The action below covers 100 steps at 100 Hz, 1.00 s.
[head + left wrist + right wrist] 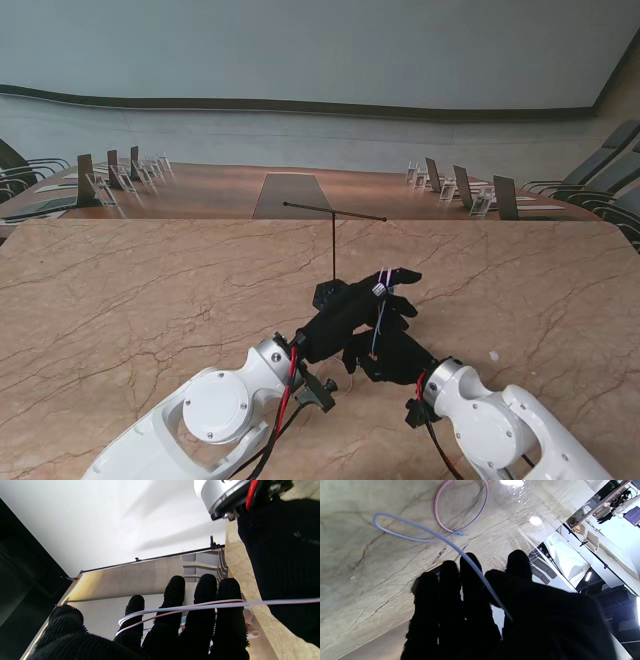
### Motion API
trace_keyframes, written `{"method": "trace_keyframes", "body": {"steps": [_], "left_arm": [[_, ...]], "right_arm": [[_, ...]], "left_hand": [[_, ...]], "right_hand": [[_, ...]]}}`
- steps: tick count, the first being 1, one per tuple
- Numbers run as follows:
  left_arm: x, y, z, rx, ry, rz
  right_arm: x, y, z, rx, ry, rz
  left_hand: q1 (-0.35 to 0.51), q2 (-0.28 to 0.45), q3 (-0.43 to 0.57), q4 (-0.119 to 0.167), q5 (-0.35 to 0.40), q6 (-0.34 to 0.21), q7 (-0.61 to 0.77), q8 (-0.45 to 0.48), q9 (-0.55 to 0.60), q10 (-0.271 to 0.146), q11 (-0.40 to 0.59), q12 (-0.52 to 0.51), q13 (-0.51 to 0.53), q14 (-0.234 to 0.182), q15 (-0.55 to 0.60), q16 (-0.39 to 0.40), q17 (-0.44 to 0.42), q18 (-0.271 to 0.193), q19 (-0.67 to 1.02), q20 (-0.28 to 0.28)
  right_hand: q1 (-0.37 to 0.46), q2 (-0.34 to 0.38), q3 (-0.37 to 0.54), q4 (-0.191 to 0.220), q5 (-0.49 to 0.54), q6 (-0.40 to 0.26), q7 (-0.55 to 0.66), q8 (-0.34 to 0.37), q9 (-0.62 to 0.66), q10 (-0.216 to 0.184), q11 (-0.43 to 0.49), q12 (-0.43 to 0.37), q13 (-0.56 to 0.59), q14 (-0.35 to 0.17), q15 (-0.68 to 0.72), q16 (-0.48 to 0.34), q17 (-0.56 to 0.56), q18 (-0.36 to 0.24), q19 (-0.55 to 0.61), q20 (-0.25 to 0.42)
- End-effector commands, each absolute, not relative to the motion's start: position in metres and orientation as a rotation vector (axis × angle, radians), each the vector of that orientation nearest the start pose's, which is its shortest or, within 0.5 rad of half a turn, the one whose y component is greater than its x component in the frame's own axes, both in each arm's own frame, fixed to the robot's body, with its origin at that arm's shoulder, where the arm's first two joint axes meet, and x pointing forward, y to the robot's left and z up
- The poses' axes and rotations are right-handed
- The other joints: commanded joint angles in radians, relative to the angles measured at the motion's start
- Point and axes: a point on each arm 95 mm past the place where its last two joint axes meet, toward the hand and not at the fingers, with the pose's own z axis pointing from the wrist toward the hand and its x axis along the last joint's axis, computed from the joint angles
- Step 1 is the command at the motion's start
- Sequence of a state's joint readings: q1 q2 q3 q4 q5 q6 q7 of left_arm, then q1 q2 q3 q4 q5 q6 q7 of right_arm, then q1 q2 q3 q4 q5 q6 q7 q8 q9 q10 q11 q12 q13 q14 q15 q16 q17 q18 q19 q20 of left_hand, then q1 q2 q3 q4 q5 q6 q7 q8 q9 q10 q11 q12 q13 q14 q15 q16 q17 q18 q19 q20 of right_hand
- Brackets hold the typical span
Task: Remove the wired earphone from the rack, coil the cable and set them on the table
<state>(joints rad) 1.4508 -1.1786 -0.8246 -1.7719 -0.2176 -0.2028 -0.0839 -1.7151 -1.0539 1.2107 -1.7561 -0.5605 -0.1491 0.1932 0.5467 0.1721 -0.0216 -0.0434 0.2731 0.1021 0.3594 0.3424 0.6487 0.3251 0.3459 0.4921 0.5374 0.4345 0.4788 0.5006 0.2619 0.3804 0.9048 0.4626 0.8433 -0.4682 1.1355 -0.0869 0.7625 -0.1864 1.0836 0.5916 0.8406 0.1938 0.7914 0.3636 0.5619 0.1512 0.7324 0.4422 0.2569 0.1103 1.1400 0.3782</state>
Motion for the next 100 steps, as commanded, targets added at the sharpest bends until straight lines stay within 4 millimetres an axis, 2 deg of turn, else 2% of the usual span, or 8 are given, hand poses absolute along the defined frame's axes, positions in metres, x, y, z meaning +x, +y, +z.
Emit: {"method": "trace_keyframes", "body": {"steps": [1, 26, 56, 70, 87, 100], "left_arm": [[0.331, -0.189, -0.257, 1.463, -0.849, 1.943], [0.327, -0.189, -0.258, 1.47, -0.825, 1.924], [0.327, -0.185, -0.267, 1.507, -0.801, 1.898], [0.329, -0.182, -0.273, 1.528, -0.812, 1.877], [0.333, -0.179, -0.282, 1.563, -0.81, 1.86], [0.336, -0.177, -0.29, 1.595, -0.819, 1.849]], "right_arm": [[0.348, 0.035, -0.332, 1.602, 1.651, 1.814], [0.375, 0.03, -0.335, 1.581, 1.641, 1.75], [0.407, 0.018, -0.333, 1.56, 1.605, 1.689], [0.425, 0.011, -0.324, 1.52, 1.575, 1.678], [0.446, 0.002, -0.308, 1.478, 1.54, 1.662], [0.459, -0.004, -0.293, 1.431, 1.528, 1.66]], "left_hand": [[-0.006, 0.021, -0.012, 0.002, -0.019, -0.036, -0.017, 0.0, -0.029, -0.035, -0.021, -0.011, -0.022, -0.022, -0.014, -0.017, -0.002, -0.028, -0.008, -0.012], [-0.003, 0.031, -0.016, -0.001, -0.045, -0.048, -0.018, 0.004, -0.053, -0.043, -0.017, -0.025, -0.007, -0.003, -0.002, -0.035, 0.035, 0.009, -0.015, -0.019], [-0.005, 0.032, -0.017, -0.001, -0.042, -0.044, -0.014, 0.01, -0.032, -0.024, 0.01, -0.025, 0.056, 0.037, 0.062, -0.015, 0.103, 0.066, 0.046, 0.004], [-0.005, 0.032, -0.017, -0.001, -0.035, 0.002, -0.021, 0.004, 0.024, -0.015, 0.033, -0.02, 0.095, 0.041, 0.089, -0.004, 0.134, 0.08, 0.08, 0.016], [-0.005, 0.032, -0.018, -0.002, -0.014, 0.002, -0.015, -0.003, 0.043, -0.013, 0.032, -0.026, 0.079, 0.038, 0.076, -0.012, 0.119, 0.081, 0.071, 0.01], [-0.011, 0.031, -0.02, -0.002, 0.039, 0.009, 0.012, 0.007, 0.05, -0.005, 0.031, -0.028, 0.063, 0.038, 0.06, -0.023, 0.104, 0.083, 0.059, 0.005]], "right_hand": [[0.037, -0.042, 0.057, -0.028, 0.043, 0.003, 0.018, 0.024, 0.029, 0.04, 0.038, 0.02, 0.036, 0.015, 0.046, 0.02, 0.027, 0.016, 0.057, 0.026], [0.046, -0.067, 0.072, -0.037, 0.055, 0.007, 0.028, 0.055, 0.059, 0.077, 0.126, 0.026, 0.087, 0.058, 0.124, 0.047, 0.065, 0.059, 0.138, 0.065], [0.04, -0.062, 0.066, -0.035, 0.05, 0.001, 0.029, 0.053, 0.055, 0.082, 0.156, 0.021, 0.087, 0.063, 0.152, 0.049, 0.059, 0.058, 0.162, 0.081], [0.034, -0.053, 0.053, -0.032, 0.044, -0.011, 0.026, 0.048, 0.055, 0.078, 0.16, 0.019, 0.087, 0.057, 0.156, 0.047, 0.06, 0.052, 0.166, 0.084], [0.03, -0.046, 0.04, -0.026, 0.043, -0.018, 0.027, 0.037, 0.05, 0.075, 0.152, 0.012, 0.072, 0.052, 0.152, 0.043, 0.048, 0.044, 0.162, 0.084], [0.026, -0.04, 0.031, -0.022, 0.041, -0.024, 0.032, 0.033, 0.051, 0.071, 0.146, 0.009, 0.072, 0.047, 0.15, 0.04, 0.048, 0.04, 0.158, 0.082]]}}
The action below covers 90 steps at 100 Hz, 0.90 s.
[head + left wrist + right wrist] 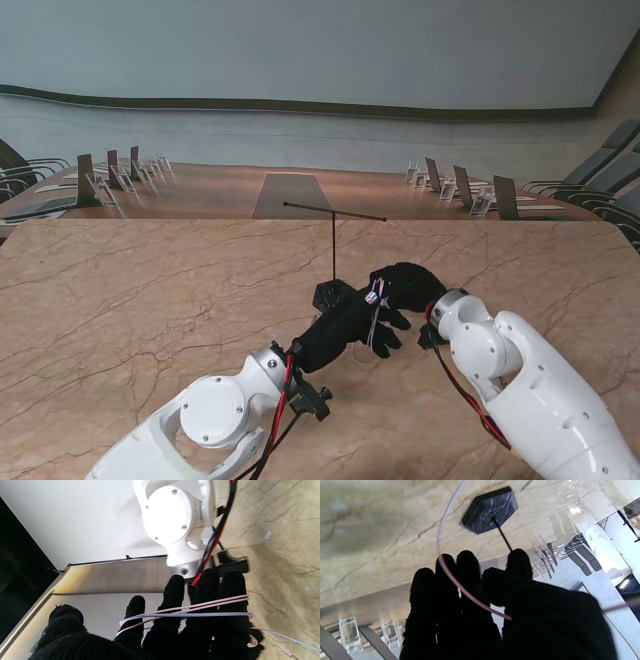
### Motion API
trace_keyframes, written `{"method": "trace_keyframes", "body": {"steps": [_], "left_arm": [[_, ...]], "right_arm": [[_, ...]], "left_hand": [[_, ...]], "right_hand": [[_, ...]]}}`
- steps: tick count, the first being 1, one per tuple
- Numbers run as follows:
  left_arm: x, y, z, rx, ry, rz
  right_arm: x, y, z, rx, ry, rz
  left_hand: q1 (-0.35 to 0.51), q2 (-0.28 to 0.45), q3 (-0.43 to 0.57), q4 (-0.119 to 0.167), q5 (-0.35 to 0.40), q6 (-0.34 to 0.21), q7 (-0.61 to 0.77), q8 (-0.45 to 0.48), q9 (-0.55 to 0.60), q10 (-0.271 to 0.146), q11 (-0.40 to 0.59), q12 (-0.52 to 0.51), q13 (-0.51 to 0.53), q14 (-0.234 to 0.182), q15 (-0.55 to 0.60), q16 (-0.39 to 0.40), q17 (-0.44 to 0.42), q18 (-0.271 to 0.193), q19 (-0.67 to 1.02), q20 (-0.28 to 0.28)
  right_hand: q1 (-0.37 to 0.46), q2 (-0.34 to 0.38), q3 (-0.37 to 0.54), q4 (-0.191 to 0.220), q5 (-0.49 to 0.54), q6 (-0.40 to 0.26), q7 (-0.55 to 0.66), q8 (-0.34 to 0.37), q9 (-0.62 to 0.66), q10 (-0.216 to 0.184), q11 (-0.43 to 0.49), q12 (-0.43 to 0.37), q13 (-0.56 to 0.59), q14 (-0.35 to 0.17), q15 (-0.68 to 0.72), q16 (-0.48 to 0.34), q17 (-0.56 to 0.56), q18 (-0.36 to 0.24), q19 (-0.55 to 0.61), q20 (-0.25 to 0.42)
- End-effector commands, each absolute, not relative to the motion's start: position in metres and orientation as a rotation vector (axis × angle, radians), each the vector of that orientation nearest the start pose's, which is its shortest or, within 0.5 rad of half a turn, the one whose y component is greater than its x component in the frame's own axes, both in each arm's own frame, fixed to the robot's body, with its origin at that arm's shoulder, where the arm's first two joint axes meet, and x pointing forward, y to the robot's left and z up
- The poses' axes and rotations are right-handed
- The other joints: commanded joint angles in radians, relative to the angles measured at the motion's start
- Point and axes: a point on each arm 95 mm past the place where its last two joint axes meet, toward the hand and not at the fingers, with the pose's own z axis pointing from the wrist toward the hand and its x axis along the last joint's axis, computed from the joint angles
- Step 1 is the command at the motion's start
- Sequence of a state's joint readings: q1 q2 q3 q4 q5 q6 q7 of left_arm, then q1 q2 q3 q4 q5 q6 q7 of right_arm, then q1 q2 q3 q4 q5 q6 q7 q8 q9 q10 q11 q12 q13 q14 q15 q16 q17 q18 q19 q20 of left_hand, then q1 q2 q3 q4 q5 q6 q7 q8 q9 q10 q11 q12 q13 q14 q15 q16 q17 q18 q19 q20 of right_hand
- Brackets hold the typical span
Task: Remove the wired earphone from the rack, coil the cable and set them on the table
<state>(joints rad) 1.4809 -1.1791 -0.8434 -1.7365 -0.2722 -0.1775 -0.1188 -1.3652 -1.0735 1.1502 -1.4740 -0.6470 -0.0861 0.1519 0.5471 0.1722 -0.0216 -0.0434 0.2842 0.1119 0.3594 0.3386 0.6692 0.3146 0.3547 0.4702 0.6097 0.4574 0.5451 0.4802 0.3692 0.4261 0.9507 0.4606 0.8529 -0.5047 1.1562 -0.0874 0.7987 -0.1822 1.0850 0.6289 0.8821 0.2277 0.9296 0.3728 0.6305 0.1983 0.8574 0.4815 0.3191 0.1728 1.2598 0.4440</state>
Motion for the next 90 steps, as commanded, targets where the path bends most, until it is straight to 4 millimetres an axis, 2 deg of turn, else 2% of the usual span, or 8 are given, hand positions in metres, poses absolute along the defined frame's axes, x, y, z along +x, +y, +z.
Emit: {"method": "trace_keyframes", "body": {"steps": [1, 19, 39, 62, 64, 66, 90], "left_arm": [[0.336, -0.177, -0.291, 1.598, -0.82, 1.848], [0.339, -0.175, -0.299, 1.628, -0.848, 1.818], [0.343, -0.174, -0.304, 1.648, -0.862, 1.805], [0.347, -0.175, -0.309, 1.669, -0.868, 1.796], [0.347, -0.175, -0.31, 1.671, -0.869, 1.795], [0.347, -0.175, -0.31, 1.672, -0.869, 1.794], [0.349, -0.176, -0.31, 1.675, -0.885, 1.787]], "right_arm": [[0.459, -0.005, -0.292, 1.428, 1.527, 1.66], [0.469, -0.01, -0.268, 1.346, 1.524, 1.681], [0.47, -0.014, -0.242, 1.235, 1.541, 1.711], [0.464, -0.017, -0.219, 1.138, 1.572, 1.73], [0.464, -0.017, -0.217, 1.129, 1.573, 1.733], [0.463, -0.017, -0.215, 1.121, 1.576, 1.735], [0.457, -0.011, -0.195, 1.023, 1.622, 1.77]], "left_hand": [[-0.012, 0.03, -0.02, -0.002, 0.032, 0.001, 0.014, 0.011, 0.03, 0.006, 0.023, -0.006, -0.01, 0.015, -0.007, -0.004, -0.005, 0.038, 0.013, 0.007], [-0.033, 0.032, -0.023, -0.002, 0.068, -0.004, 0.034, 0.035, 0.02, 0.007, 0.013, -0.01, -0.037, 0.011, -0.026, -0.017, -0.033, 0.035, -0.007, 0.0], [-0.055, 0.03, -0.022, -0.001, 0.112, 0.02, 0.053, 0.062, 0.025, 0.018, 0.009, -0.009, -0.048, 0.014, -0.032, -0.021, -0.05, 0.039, -0.014, 0.0], [-0.068, 0.03, -0.018, 0.001, 0.127, 0.042, 0.042, 0.07, 0.031, 0.019, 0.009, -0.006, -0.053, 0.015, -0.033, -0.021, -0.059, 0.043, -0.014, 0.002], [-0.069, 0.03, -0.019, 0.001, 0.125, 0.041, 0.041, 0.07, 0.032, 0.019, 0.009, -0.005, -0.053, 0.016, -0.033, -0.021, -0.059, 0.043, -0.014, 0.003], [-0.069, 0.029, -0.018, 0.001, 0.126, 0.042, 0.039, 0.07, 0.032, 0.019, 0.009, -0.005, -0.052, 0.018, -0.032, -0.021, -0.06, 0.044, -0.014, 0.003], [-0.074, 0.03, -0.016, 0.002, 0.132, 0.04, 0.032, 0.075, 0.039, 0.019, 0.01, 0.001, -0.045, 0.019, -0.021, -0.012, -0.062, 0.048, 0.004, 0.015]], "right_hand": [[0.016, -0.003, 0.01, -0.021, 0.005, -0.028, 0.031, -0.004, 0.009, 0.037, 0.007, 0.0, 0.003, 0.0, 0.024, 0.001, -0.015, -0.022, 0.038, 0.017], [0.013, 0.0, 0.004, -0.017, 0.007, -0.032, 0.034, -0.011, 0.01, 0.037, 0.002, -0.001, 0.002, -0.001, 0.022, 0.0, -0.016, -0.025, 0.037, 0.016], [0.009, -0.005, 0.006, -0.002, 0.034, -0.035, 0.059, -0.004, 0.034, 0.033, -0.005, -0.003, 0.018, -0.001, 0.021, -0.001, -0.006, -0.024, 0.039, 0.017], [0.009, -0.004, 0.015, 0.002, 0.053, -0.047, 0.111, 0.058, 0.045, 0.025, -0.002, -0.001, 0.029, -0.002, 0.018, -0.005, 0.003, -0.022, 0.037, 0.016], [0.007, -0.003, 0.014, 0.006, 0.056, -0.048, 0.095, 0.106, 0.045, 0.025, -0.002, -0.002, 0.03, -0.002, 0.019, -0.005, 0.003, -0.021, 0.037, 0.017], [0.006, -0.001, 0.013, 0.006, 0.057, -0.05, 0.092, 0.118, 0.045, 0.024, -0.002, -0.002, 0.03, -0.003, 0.019, -0.005, 0.003, -0.021, 0.036, 0.018], [0.001, -0.018, 0.036, 0.028, 0.08, -0.05, 0.104, 0.143, 0.079, 0.03, 0.011, 0.002, 0.049, 0.0, 0.019, -0.007, 0.013, -0.015, 0.04, 0.019]]}}
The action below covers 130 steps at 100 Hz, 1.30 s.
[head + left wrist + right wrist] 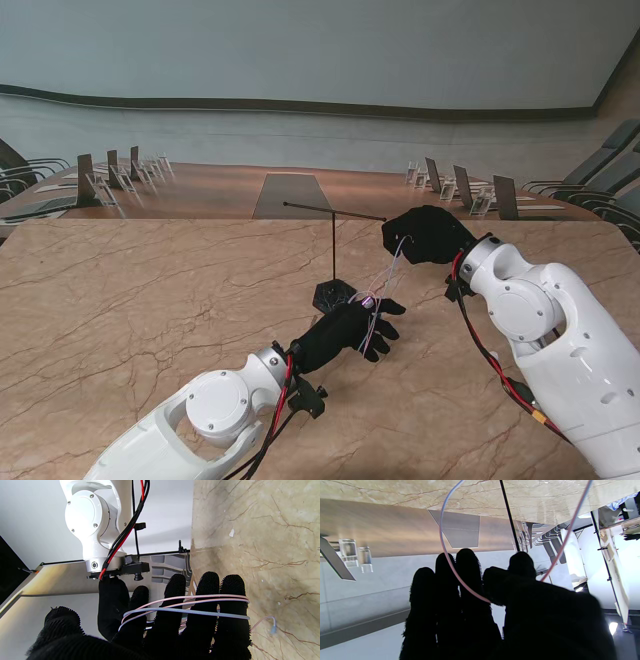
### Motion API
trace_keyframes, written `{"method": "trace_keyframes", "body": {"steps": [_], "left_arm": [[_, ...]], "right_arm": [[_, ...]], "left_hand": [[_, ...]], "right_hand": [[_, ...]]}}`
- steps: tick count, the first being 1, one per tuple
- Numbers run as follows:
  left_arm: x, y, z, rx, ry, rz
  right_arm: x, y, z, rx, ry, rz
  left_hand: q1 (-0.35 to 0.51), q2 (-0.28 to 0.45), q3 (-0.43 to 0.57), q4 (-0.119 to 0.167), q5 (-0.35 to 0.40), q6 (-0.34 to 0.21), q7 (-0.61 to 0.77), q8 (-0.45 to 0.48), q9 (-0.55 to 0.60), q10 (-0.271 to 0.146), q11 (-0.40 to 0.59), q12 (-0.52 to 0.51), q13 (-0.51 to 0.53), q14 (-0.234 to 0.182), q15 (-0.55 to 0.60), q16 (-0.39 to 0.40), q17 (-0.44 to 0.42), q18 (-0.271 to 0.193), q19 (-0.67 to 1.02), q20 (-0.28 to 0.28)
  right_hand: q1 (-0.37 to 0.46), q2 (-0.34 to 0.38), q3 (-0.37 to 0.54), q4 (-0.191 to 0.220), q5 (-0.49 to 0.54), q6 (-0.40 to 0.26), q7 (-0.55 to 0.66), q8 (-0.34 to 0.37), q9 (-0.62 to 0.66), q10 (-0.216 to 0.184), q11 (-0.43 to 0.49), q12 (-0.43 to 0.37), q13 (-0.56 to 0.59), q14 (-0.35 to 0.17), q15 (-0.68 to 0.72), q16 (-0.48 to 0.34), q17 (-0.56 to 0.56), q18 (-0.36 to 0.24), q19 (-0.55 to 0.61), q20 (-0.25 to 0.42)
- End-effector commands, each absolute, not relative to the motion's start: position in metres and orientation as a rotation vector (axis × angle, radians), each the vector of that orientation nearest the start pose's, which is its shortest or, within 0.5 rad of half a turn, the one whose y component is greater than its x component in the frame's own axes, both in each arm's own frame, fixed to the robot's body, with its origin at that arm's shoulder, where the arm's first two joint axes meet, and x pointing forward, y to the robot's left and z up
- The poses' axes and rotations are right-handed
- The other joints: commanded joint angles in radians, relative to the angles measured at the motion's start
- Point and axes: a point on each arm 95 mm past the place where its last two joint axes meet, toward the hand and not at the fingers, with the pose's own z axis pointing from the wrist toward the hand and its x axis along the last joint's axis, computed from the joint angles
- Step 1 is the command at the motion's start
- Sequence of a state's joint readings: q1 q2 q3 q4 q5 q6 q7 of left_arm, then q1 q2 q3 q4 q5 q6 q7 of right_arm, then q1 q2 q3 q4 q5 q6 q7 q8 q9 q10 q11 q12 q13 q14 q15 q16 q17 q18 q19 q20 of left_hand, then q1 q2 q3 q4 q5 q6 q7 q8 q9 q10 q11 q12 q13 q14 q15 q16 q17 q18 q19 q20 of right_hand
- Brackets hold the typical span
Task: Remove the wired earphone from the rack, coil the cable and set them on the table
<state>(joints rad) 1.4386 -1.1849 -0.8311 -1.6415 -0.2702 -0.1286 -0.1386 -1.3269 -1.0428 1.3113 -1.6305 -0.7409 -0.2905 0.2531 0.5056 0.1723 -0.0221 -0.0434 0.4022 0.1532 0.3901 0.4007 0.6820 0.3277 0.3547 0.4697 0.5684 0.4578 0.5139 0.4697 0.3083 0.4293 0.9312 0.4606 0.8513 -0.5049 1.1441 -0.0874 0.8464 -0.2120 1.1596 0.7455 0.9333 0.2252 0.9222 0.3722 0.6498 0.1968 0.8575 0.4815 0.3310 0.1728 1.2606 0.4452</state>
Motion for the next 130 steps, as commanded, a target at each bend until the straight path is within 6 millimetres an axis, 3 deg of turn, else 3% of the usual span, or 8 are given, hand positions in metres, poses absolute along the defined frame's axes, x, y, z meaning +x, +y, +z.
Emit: {"method": "trace_keyframes", "body": {"steps": [1, 24, 37, 49, 59, 76, 83, 130], "left_arm": [[0.35, -0.176, -0.31, 1.675, -0.886, 1.787], [0.353, -0.174, -0.31, 1.684, -0.9, 1.788], [0.354, -0.172, -0.31, 1.688, -0.912, 1.79], [0.355, -0.172, -0.31, 1.689, -0.916, 1.791], [0.356, -0.17, -0.31, 1.692, -0.924, 1.795], [0.359, -0.167, -0.31, 1.704, -0.928, 1.81], [0.359, -0.166, -0.31, 1.709, -0.928, 1.816], [0.366, -0.167, -0.311, 1.74, -0.908, 1.842]], "right_arm": [[0.457, -0.01, -0.194, 1.019, 1.625, 1.771], [0.441, -0.001, -0.177, 0.933, 1.678, 1.799], [0.431, 0.001, -0.17, 0.896, 1.681, 1.84], [0.419, 0.003, -0.165, 0.861, 1.691, 1.863], [0.408, 0.005, -0.164, 0.843, 1.708, 1.873], [0.39, 0.008, -0.166, 0.837, 1.772, 1.839], [0.383, 0.01, -0.168, 0.85, 1.802, 1.832], [0.35, 0.018, -0.168, 0.813, 1.843, 1.87]], "left_hand": [[-0.032, 0.03, -0.016, 0.002, 0.015, -0.001, 0.001, 0.013, 0.027, 0.006, 0.01, 0.001, -0.004, 0.019, 0.01, -0.001, -0.001, 0.045, 0.024, 0.015], [-0.033, 0.029, -0.015, 0.002, 0.008, 0.001, -0.019, 0.007, 0.029, 0.005, 0.009, 0.006, -0.003, 0.02, 0.016, 0.006, -0.006, 0.048, 0.035, 0.024], [-0.032, 0.028, -0.015, 0.002, 0.001, 0.006, -0.035, -0.003, 0.027, 0.006, 0.007, 0.007, -0.004, 0.021, 0.018, 0.009, -0.007, 0.051, 0.038, 0.027], [-0.031, 0.029, -0.015, 0.003, -0.008, 0.007, -0.049, -0.013, 0.026, 0.004, 0.006, 0.007, -0.003, 0.02, 0.02, 0.012, -0.009, 0.049, 0.041, 0.029], [-0.031, 0.029, -0.015, 0.003, -0.015, 0.008, -0.06, -0.023, 0.026, 0.004, 0.005, 0.007, -0.005, 0.017, 0.02, 0.013, -0.012, 0.047, 0.042, 0.031], [-0.03, 0.029, -0.015, 0.002, -0.019, 0.008, -0.068, -0.036, 0.025, 0.004, 0.003, 0.007, -0.009, 0.015, 0.02, 0.015, -0.016, 0.044, 0.042, 0.032], [-0.03, 0.03, -0.015, 0.002, -0.021, 0.007, -0.069, -0.039, 0.021, 0.004, 0.001, 0.006, -0.011, 0.012, 0.019, 0.016, -0.019, 0.042, 0.041, 0.032], [-0.06, 0.03, -0.019, 0.0, -0.026, 0.009, -0.078, -0.054, -0.005, 0.006, -0.028, -0.005, -0.046, -0.009, -0.004, 0.02, -0.062, 0.01, 0.013, 0.023]], "right_hand": [[0.003, -0.02, 0.051, 0.029, 0.034, -0.02, 0.031, 0.029, 0.03, 0.034, 0.022, 0.005, 0.031, 0.001, 0.019, -0.007, 0.0, -0.014, 0.039, 0.018], [-0.011, -0.038, 0.088, 0.059, 0.063, -0.021, 0.04, 0.052, 0.077, 0.069, 0.091, 0.029, 0.066, 0.007, 0.026, -0.006, 0.012, 0.004, 0.042, 0.02], [-0.045, -0.1, 0.155, 0.056, 0.093, -0.009, 0.019, 0.042, 0.107, 0.083, 0.09, 0.021, 0.082, 0.011, 0.024, -0.009, 0.022, 0.016, 0.043, 0.022], [-0.064, -0.13, 0.192, 0.046, 0.108, 0.0, -0.005, -0.045, 0.142, 0.088, 0.077, 0.017, 0.121, 0.02, 0.021, -0.011, 0.051, 0.036, 0.05, 0.024], [-0.067, -0.084, 0.15, 0.059, 0.086, 0.006, -0.027, -0.104, 0.15, 0.108, 0.136, 0.052, 0.165, 0.04, 0.071, 0.011, 0.085, 0.078, 0.099, 0.049], [-0.102, 0.019, 0.056, 0.129, 0.015, -0.001, -0.013, -0.229, 0.159, 0.137, 0.308, 0.171, 0.231, 0.041, 0.251, 0.086, 0.136, 0.117, 0.195, 0.123], [-0.111, 0.021, 0.048, 0.146, 0.007, -0.003, -0.001, -0.248, 0.175, 0.142, 0.334, 0.207, 0.255, 0.044, 0.29, 0.116, 0.154, 0.131, 0.212, 0.135], [-0.122, -0.071, 0.134, 0.088, 0.017, 0.038, 0.032, -0.336, 0.244, 0.13, 0.278, 0.23, 0.334, 0.082, 0.278, 0.111, 0.231, 0.214, 0.229, 0.122]]}}
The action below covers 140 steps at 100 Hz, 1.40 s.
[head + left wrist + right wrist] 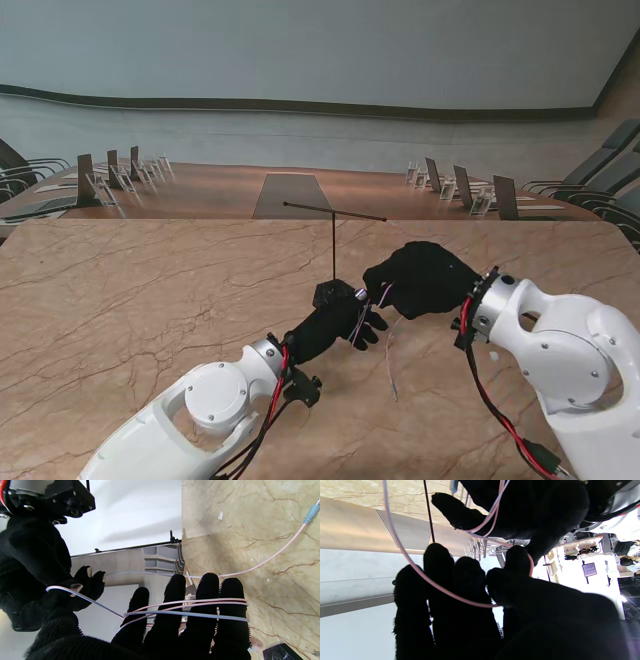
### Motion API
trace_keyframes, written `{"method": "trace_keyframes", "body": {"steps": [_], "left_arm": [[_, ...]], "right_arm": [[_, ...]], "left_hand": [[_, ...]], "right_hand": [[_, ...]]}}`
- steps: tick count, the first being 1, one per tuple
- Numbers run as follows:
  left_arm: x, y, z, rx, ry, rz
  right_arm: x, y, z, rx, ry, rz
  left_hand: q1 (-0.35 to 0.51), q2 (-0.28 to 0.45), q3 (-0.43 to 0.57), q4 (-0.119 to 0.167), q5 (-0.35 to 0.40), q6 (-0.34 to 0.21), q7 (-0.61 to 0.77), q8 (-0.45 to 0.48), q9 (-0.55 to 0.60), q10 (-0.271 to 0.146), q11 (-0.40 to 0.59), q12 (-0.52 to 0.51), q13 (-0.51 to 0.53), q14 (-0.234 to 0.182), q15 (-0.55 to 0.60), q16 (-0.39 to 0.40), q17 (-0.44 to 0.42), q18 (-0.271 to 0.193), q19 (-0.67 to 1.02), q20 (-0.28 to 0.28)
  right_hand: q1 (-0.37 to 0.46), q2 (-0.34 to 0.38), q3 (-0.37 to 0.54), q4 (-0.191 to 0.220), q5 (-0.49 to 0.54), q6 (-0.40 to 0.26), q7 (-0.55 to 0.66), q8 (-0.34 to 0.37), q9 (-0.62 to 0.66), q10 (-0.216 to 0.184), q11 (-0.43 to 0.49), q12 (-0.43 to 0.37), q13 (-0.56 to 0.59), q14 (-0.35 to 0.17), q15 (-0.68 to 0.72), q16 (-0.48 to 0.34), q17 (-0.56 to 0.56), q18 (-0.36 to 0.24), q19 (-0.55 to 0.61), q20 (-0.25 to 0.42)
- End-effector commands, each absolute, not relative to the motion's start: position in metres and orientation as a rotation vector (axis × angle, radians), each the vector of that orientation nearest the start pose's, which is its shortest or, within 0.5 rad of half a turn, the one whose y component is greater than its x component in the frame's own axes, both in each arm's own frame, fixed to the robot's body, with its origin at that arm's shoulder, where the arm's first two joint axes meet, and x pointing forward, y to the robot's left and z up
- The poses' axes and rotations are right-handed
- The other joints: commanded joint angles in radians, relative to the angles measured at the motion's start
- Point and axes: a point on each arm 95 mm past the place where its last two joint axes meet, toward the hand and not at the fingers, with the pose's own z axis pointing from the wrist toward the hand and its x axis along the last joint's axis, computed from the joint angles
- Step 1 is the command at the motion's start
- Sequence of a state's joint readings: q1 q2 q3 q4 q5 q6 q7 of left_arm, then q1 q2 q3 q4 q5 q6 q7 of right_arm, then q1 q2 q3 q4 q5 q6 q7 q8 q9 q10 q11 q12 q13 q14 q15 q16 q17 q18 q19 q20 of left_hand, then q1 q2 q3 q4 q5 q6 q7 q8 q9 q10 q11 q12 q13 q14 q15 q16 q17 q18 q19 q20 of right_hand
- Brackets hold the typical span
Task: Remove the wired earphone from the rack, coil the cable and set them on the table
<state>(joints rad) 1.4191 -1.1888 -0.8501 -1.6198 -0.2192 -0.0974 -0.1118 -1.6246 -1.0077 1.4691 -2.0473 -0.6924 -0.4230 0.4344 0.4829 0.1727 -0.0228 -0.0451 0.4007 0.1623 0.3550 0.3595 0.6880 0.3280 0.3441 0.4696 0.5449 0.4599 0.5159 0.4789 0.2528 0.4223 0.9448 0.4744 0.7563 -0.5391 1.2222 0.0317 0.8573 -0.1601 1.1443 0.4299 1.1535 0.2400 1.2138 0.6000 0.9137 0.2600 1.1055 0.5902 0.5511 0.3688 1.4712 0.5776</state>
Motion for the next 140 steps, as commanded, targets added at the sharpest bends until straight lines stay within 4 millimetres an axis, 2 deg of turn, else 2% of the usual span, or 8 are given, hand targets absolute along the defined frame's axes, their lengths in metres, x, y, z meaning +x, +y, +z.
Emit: {"method": "trace_keyframes", "body": {"steps": [1, 25, 53, 64, 93, 123, 136, 140], "left_arm": [[0.366, -0.167, -0.311, -2.321, 1.208, -2.459], [0.371, -0.168, -0.305, -2.293, 1.162, -2.501], [0.374, -0.17, -0.3, -2.261, 1.089, -2.561], [0.377, -0.167, -0.296, -2.233, 1.084, -2.581], [0.38, -0.161, -0.291, -2.209, 1.099, -2.586], [0.378, -0.164, -0.29, -2.196, 1.125, -2.593], [0.376, -0.166, -0.29, -2.194, 1.137, -2.595], [0.375, -0.167, -0.289, -2.192, 1.138, -2.596]], "right_arm": [[0.349, 0.018, -0.168, 0.813, 1.845, 1.87], [0.334, 0.019, -0.173, 0.834, 1.887, 1.829], [0.327, 0.02, -0.194, 0.957, 1.956, 1.717], [0.324, 0.022, -0.209, 1.029, 1.949, 1.693], [0.316, 0.024, -0.258, 1.29, 1.819, 1.677], [0.314, 0.032, -0.292, 1.478, 1.78, 1.68], [0.315, 0.037, -0.303, 1.524, 1.8, 1.668], [0.316, 0.039, -0.307, 1.531, 1.805, 1.67]], "left_hand": [[-0.038, 0.03, -0.018, 0.002, -0.023, 0.0, -0.043, -0.013, -0.011, 0.004, -0.018, -0.005, -0.022, -0.013, -0.006, 0.011, -0.006, 0.017, -0.001, 0.009], [-0.036, 0.027, -0.015, 0.002, -0.03, -0.009, -0.046, -0.017, -0.02, -0.002, -0.028, -0.01, -0.033, -0.025, -0.019, 0.01, -0.017, -0.01, -0.016, 0.002], [-0.025, 0.023, -0.013, 0.001, -0.045, -0.022, -0.045, -0.018, -0.029, -0.01, -0.039, -0.016, -0.05, -0.041, -0.04, 0.004, -0.039, -0.039, -0.045, -0.012], [-0.021, 0.024, -0.013, 0.001, -0.048, -0.023, -0.042, -0.019, -0.037, -0.021, -0.047, -0.02, -0.067, -0.062, -0.058, -0.002, -0.063, -0.069, -0.07, -0.024], [-0.015, 0.022, -0.013, 0.001, -0.042, -0.021, -0.036, -0.019, -0.022, -0.016, -0.05, -0.026, -0.05, -0.057, -0.062, -0.005, -0.053, -0.073, -0.072, -0.028], [-0.012, 0.022, -0.014, 0.002, -0.047, -0.024, -0.035, -0.02, -0.021, -0.019, -0.048, -0.026, -0.049, -0.057, -0.059, -0.004, -0.05, -0.077, -0.071, -0.028], [-0.01, 0.022, -0.013, 0.002, -0.046, -0.025, -0.033, -0.019, -0.021, -0.019, -0.048, -0.026, -0.049, -0.058, -0.059, -0.004, -0.05, -0.076, -0.071, -0.028], [-0.01, 0.023, -0.013, 0.002, -0.045, -0.025, -0.032, -0.019, -0.018, -0.018, -0.047, -0.025, -0.048, -0.057, -0.059, -0.004, -0.048, -0.076, -0.07, -0.028]], "right_hand": [[-0.027, -0.039, 0.057, -0.036, 0.003, -0.012, 0.047, -0.026, 0.024, 0.116, -0.016, 0.003, 0.07, 0.019, 0.029, 0.002, 0.011, 0.02, 0.017, -0.012], [-0.038, -0.115, 0.096, -0.082, -0.017, 0.033, 0.086, -0.139, 0.061, 0.114, -0.059, -0.003, 0.103, 0.037, 0.002, -0.011, 0.039, 0.053, 0.013, -0.029], [-0.049, -0.152, 0.14, -0.089, 0.009, 0.047, 0.097, -0.145, 0.078, 0.127, -0.084, -0.019, 0.107, 0.053, -0.012, -0.016, 0.039, 0.072, 0.007, -0.035], [-0.044, -0.164, 0.135, -0.106, -0.006, 0.084, 0.072, -0.181, 0.072, 0.129, -0.124, -0.045, 0.096, 0.06, -0.046, -0.03, 0.03, 0.078, -0.007, -0.042], [-0.029, -0.136, 0.065, -0.125, -0.08, 0.126, 0.065, -0.232, 0.004, 0.136, -0.181, -0.094, 0.014, 0.068, -0.099, -0.048, -0.04, 0.058, -0.043, -0.055], [-0.02, -0.105, 0.037, -0.117, -0.097, 0.108, 0.092, -0.224, -0.051, 0.151, -0.183, -0.124, -0.058, 0.068, -0.108, -0.05, -0.107, 0.028, -0.06, -0.054], [-0.007, -0.07, 0.021, -0.1, -0.084, 0.085, 0.098, -0.177, -0.076, 0.156, -0.163, -0.141, -0.085, 0.064, -0.099, -0.047, -0.126, 0.014, -0.054, -0.045], [-0.004, -0.053, 0.016, -0.087, -0.068, 0.065, 0.098, -0.13, -0.081, 0.156, -0.158, -0.152, -0.09, 0.063, -0.1, -0.049, -0.127, 0.009, -0.051, -0.04]]}}
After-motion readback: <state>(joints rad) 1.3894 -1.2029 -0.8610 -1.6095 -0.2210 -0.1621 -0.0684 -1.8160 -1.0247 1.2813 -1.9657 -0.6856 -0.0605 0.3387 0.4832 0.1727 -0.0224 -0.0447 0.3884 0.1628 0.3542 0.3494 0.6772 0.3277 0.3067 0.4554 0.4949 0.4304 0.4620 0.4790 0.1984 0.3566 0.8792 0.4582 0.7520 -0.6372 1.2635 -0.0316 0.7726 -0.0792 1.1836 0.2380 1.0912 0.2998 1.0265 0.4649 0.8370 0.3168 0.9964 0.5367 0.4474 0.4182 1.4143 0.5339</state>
